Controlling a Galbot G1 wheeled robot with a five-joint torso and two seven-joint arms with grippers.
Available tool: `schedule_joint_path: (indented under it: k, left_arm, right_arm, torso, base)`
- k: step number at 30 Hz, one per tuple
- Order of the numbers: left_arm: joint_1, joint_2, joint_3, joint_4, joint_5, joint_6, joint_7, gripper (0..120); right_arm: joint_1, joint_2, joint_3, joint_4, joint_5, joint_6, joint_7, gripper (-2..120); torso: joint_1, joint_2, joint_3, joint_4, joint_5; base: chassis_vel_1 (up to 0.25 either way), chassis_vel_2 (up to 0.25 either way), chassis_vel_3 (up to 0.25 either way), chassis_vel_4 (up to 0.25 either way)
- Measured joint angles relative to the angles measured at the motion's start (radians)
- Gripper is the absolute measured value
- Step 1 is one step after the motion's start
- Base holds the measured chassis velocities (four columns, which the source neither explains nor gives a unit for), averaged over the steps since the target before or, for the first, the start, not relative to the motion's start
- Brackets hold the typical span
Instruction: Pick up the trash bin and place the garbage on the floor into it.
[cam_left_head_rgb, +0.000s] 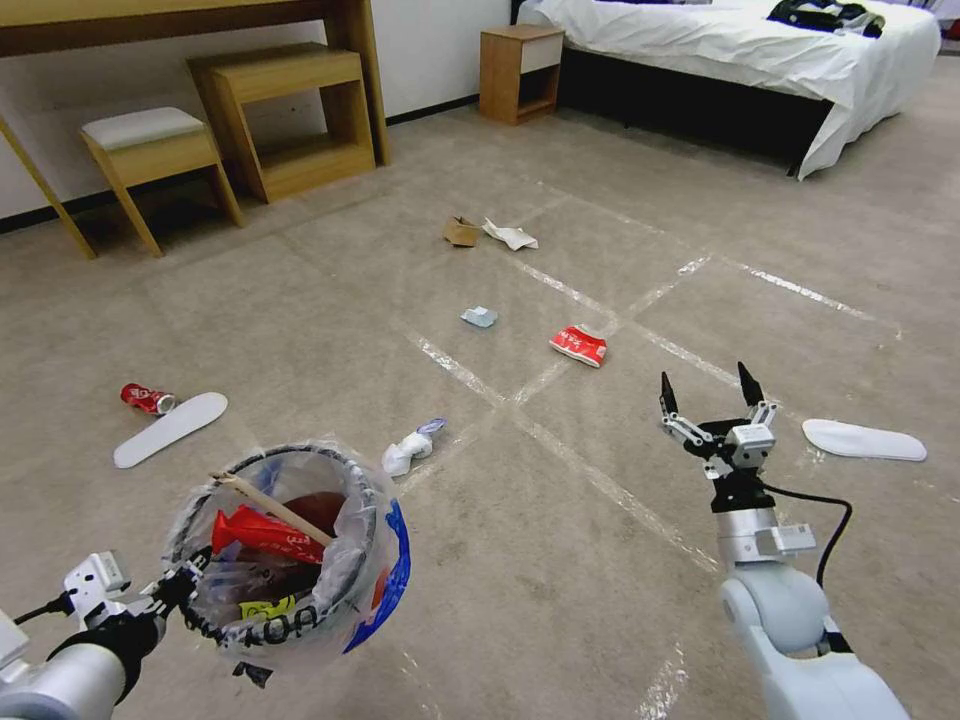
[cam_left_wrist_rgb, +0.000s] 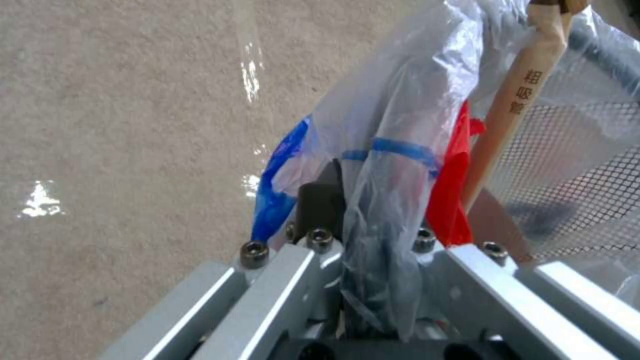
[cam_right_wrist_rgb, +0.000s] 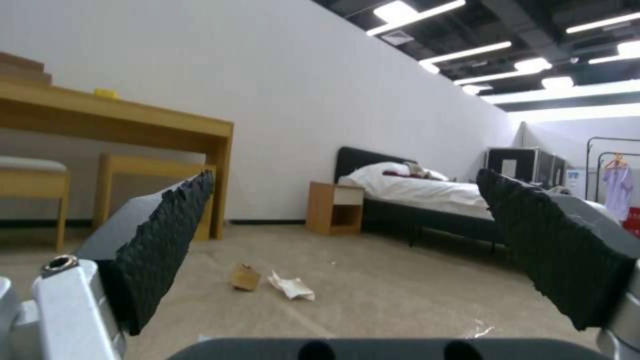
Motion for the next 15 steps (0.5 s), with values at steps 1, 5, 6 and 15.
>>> schedule_joint_path:
  k: [1, 5, 6, 15]
  left_arm:
    - [0.000, 0.000, 0.000, 0.000, 0.000, 0.000, 0.000, 0]
    - [-0.001, 0.005, -0.015, 0.000, -0.008, 0.000, 0.000, 0]
    - [0.000, 0.007, -0.018, 0.000, -0.010, 0.000, 0.000, 0]
    - [-0.001, 0.011, -0.021, 0.008, -0.011, 0.001, -0.008, 0]
  right_arm:
    - [0.000, 0.000, 0.000, 0.000, 0.000, 0.000, 0.000, 100]
    - [-0.009, 0.024, 0.013, -0.004, -0.013, 0.028, 0.002, 100]
    - [-0.014, 0.033, 0.019, -0.005, -0.020, 0.034, 0.003, 100]
    - [-0.035, 0.070, 0.035, -0.023, -0.053, 0.078, 0.008, 100]
  torso:
    - [0.000, 0.000, 0.000, 0.0000, 0.0000]
    - [0.000, 0.000, 0.000, 0.0000, 0.0000]
    - [0.000, 0.000, 0.000, -0.0001, 0.0001]
    - [0.000, 0.000, 0.000, -0.0001, 0.0000]
  base:
    - [0.000, 0.000, 0.000, 0.000]
    - [0.000, 0.000, 0.000, 0.000]
    - [0.000, 0.000, 0.000, 0.000]
    - [0.000, 0.000, 0.000, 0.000]
